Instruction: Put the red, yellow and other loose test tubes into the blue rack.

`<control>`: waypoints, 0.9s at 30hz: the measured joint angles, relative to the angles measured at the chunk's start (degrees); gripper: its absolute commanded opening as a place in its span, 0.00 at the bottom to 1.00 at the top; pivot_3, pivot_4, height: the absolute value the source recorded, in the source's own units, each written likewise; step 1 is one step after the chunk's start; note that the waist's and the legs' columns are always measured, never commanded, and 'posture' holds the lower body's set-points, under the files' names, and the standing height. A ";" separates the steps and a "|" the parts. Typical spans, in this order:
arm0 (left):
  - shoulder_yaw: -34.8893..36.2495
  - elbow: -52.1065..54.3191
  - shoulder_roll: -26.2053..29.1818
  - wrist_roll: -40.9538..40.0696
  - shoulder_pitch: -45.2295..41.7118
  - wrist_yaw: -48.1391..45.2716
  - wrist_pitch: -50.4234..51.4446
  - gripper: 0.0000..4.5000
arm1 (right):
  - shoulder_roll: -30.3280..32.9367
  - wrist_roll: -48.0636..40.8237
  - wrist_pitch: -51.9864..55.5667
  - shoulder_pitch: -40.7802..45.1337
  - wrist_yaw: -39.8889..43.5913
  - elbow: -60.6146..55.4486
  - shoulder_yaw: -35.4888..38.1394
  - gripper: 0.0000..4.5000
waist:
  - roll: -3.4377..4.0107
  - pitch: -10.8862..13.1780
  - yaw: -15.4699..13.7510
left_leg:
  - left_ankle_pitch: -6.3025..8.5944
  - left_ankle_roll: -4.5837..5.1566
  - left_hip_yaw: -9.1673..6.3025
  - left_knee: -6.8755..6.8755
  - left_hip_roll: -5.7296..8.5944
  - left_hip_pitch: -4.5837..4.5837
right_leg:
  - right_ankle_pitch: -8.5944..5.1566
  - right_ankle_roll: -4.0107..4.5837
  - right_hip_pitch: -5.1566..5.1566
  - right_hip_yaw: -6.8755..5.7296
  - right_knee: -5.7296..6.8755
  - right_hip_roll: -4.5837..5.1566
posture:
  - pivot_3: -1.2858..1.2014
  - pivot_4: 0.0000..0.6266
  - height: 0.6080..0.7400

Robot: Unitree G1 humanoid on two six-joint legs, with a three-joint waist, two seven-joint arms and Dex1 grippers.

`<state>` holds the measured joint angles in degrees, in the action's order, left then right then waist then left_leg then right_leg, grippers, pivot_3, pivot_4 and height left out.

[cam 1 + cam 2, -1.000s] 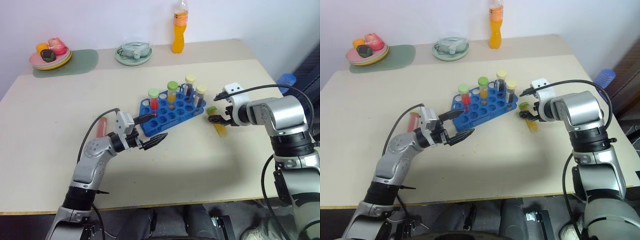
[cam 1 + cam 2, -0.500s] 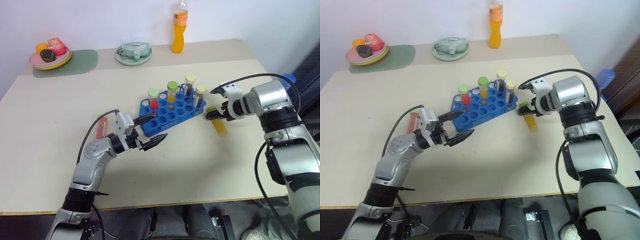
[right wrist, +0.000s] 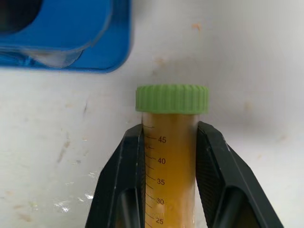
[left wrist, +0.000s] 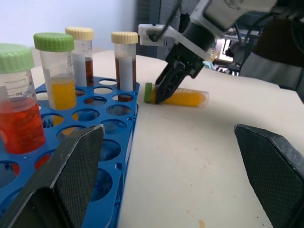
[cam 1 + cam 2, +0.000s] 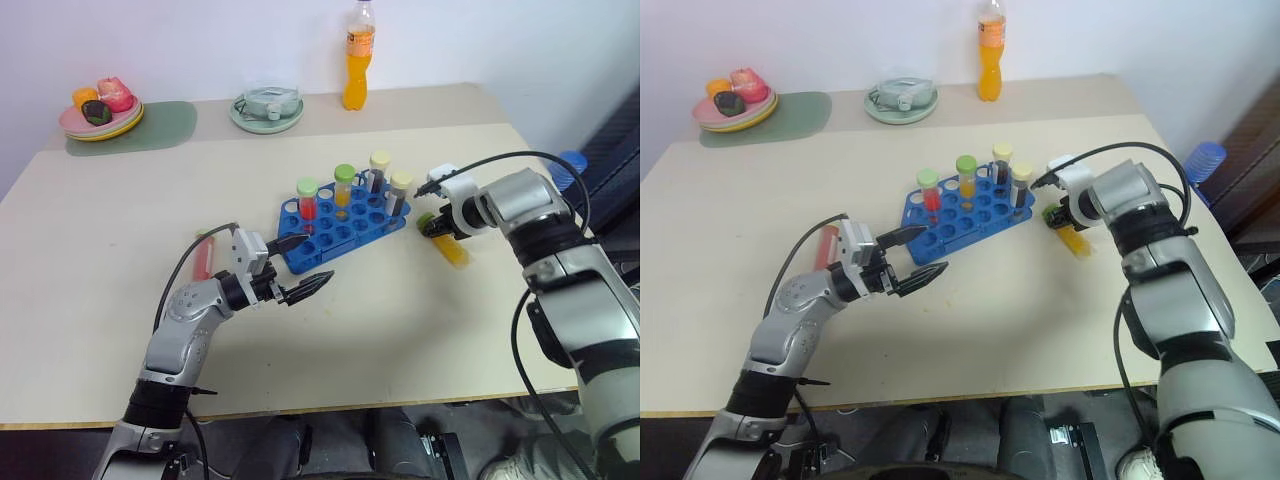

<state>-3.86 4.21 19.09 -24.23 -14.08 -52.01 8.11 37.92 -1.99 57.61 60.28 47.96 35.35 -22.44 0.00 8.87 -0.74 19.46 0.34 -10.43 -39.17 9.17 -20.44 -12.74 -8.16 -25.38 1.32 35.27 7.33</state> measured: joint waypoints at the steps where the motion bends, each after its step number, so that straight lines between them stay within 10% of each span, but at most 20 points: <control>1: 0.02 0.10 0.03 0.00 0.05 0.01 0.01 1.00 | 1.16 -0.36 -1.38 -2.22 1.17 -3.23 0.61 0.20 | 0.00 0.00 -0.10 | 0.00 0.00 -0.03 0.00 0.00 -0.01 | 0.00 0.00 0.00 -0.01 -0.01 0.00 | 0.52 0.24 1.00; 14: 0.10 -0.52 1.21 0.00 -0.48 -0.89 0.01 1.00 | 12.42 -13.66 -13.40 -31.73 13.85 -44.34 16.19 0.20 | 0.04 0.03 0.11 | 0.01 0.00 0.04 0.09 -0.04 -0.05 | 0.00 -0.01 -0.07 -0.01 -0.07 0.00 | 0.52 0.24 1.00; 27: 0.47 -1.27 2.10 -0.14 -1.33 -1.64 0.07 1.00 | -21.95 -31.12 -32.19 -27.68 4.90 -45.86 27.50 0.20 | 0.03 0.03 0.00 | 0.01 0.00 -0.02 0.09 -0.06 0.01 | 0.01 -0.01 -0.05 -0.03 -0.03 -0.05 | 0.52 0.24 1.00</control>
<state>-3.39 2.94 21.19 -24.37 -15.41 -53.65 8.18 15.97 -33.11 25.43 32.61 52.86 -10.51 5.06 0.03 8.90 -0.73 19.46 0.34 -10.45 -39.07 9.11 -20.43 -12.74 -8.17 -25.42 1.29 35.23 7.28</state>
